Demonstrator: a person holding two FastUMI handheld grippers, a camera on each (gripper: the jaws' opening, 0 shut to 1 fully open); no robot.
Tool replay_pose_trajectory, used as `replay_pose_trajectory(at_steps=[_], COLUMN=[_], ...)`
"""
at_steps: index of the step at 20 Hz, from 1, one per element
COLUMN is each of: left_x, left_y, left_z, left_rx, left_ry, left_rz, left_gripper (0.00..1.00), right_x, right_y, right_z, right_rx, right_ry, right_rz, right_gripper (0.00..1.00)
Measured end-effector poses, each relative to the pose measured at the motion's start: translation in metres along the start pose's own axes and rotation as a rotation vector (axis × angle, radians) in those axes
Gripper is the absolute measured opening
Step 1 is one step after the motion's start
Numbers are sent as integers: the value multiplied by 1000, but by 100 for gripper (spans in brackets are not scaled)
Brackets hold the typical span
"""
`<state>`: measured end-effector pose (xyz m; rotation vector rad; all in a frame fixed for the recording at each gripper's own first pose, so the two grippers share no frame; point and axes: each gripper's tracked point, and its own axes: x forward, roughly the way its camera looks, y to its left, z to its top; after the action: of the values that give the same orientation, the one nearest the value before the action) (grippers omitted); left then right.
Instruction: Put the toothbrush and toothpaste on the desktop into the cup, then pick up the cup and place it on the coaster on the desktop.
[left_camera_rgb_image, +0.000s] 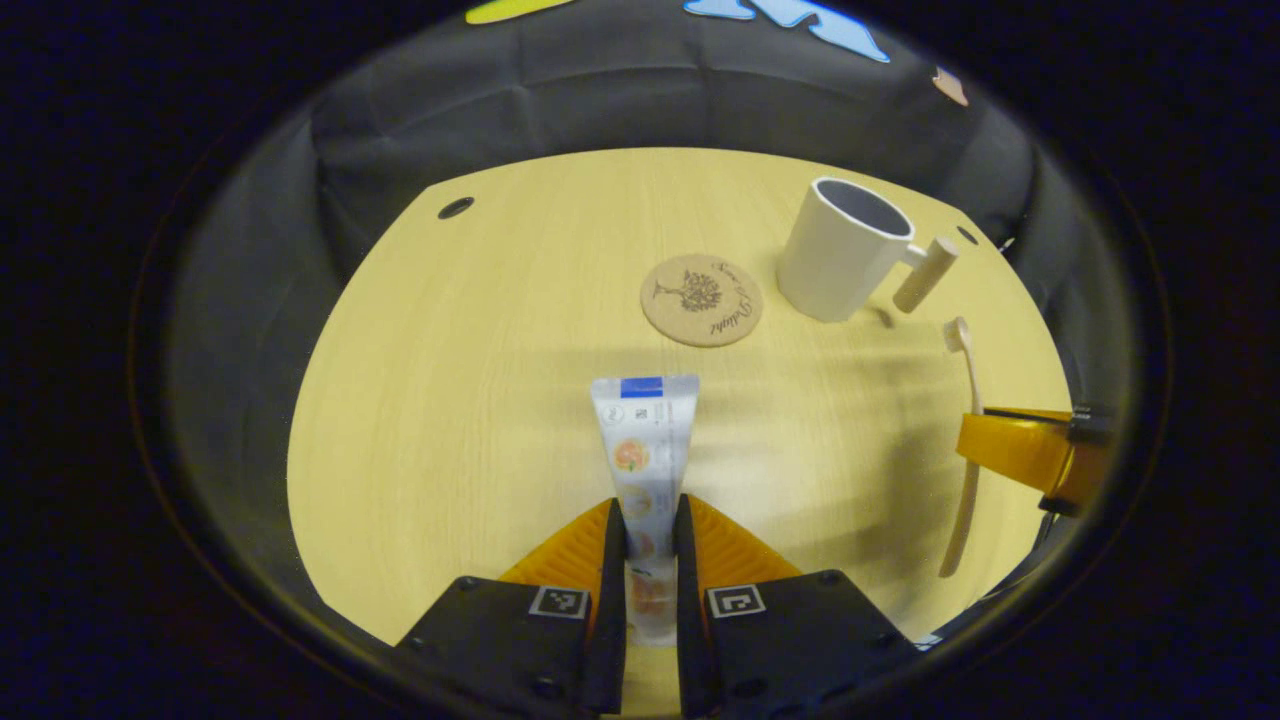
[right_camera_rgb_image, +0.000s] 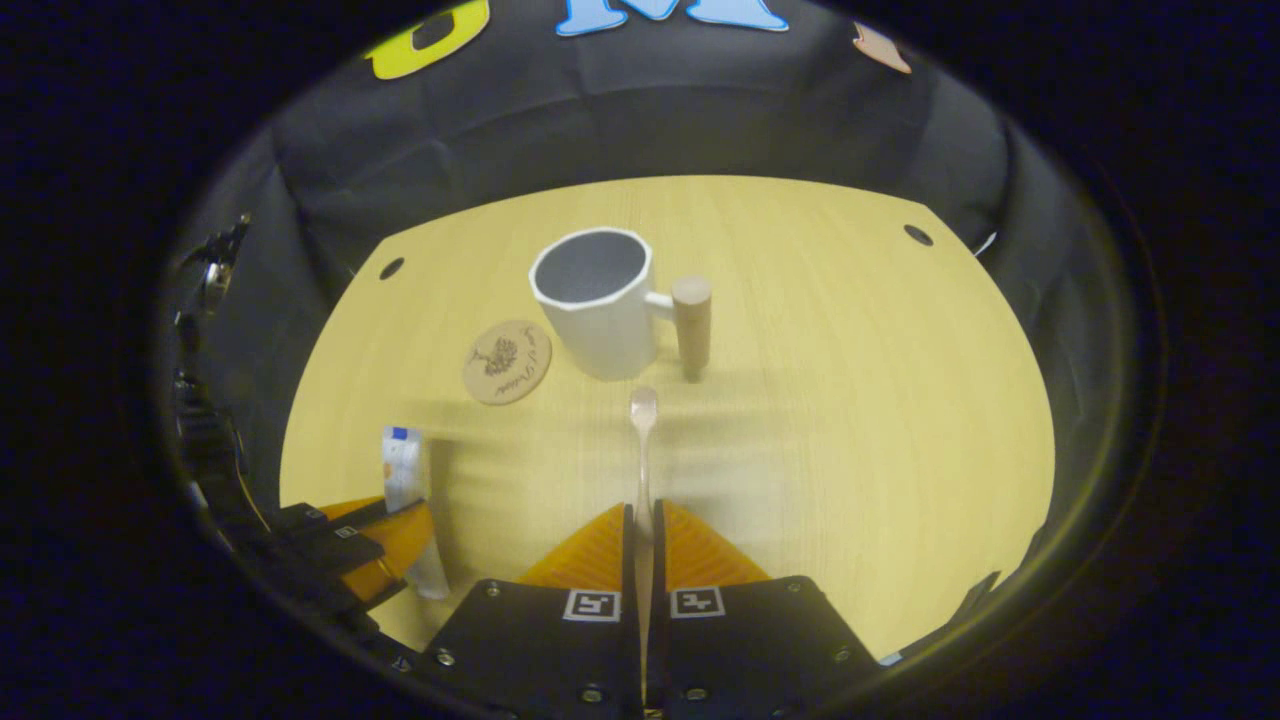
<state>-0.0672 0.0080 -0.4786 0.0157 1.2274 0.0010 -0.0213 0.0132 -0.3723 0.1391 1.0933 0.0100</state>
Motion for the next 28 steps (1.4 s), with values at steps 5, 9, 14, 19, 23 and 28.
replay_pose_trajectory(at_steps=[5, 9, 14, 19, 23, 28], left_x=[-8, -18, -30, -45, -64, -98], left_y=[3, 1, 0, 7, 6, 1], left_z=[28, 46, 61, 71, 74, 87], left_rx=[-34, -54, -83, -90, -107, -131], left_ry=[-42, -66, -90, -124, -146, -166], left_rz=[-2, -21, -39, -42, -38, -25], left_gripper=[29, 29, 28, 29, 29, 29], right_x=[-20, -25, -23, -14, 2, 33], right_y=[14, 23, 27, 27, 29, 27], right_z=[61, 113, 171, 221, 245, 242], right_rx=[5, 8, 28, 51, 88, 43], right_ry=[-114, -204, -286, -354, -382, -367], right_rz=[40, 64, 82, 86, 103, 89], right_gripper=[4, 4, 3, 3, 3, 3])
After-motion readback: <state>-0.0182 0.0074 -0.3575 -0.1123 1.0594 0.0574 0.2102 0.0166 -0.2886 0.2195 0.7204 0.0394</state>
